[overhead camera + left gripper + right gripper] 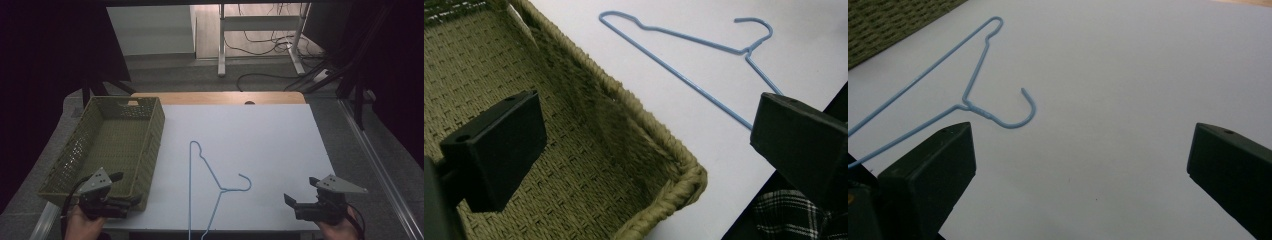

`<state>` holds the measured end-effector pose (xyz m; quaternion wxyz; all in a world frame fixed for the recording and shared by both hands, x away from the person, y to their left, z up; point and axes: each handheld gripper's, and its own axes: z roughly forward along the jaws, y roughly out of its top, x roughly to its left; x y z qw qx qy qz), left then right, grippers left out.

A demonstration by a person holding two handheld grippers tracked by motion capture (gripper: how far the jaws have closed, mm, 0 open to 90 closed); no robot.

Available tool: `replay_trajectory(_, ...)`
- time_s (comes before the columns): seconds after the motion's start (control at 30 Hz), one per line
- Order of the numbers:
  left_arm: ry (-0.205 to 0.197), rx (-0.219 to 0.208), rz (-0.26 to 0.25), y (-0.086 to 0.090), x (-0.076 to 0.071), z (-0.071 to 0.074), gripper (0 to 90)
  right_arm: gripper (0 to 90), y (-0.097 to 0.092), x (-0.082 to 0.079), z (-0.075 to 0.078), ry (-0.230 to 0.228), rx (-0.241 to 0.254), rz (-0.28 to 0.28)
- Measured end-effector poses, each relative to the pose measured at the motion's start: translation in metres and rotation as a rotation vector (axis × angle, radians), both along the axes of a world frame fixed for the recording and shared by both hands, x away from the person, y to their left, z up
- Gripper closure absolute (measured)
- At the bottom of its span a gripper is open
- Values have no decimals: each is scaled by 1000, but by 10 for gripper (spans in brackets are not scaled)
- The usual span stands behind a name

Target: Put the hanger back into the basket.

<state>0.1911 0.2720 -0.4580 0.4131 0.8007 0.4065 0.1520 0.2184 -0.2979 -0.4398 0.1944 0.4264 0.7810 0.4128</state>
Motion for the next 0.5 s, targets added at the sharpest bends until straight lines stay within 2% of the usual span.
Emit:
replay_trajectory(0.07, -12, 5, 5, 0, -1, -1, 18, 0, 0, 0, 0, 2, -7, 0)
replay_trajectory(0.2, -17, -24, 3, 3, -1, 0, 21, 0, 2, 1, -1, 4, -14, 3)
replay_trajectory(0.3, -24, -17, 10, 3, -1, -1, 21, 0, 2, 1, -2, 11, -16, 5)
replay_trajectory(0.5, -13, -35, 15, 3, -1, 0, 21, 0, 3, 2, -3, 26, 5, 5)
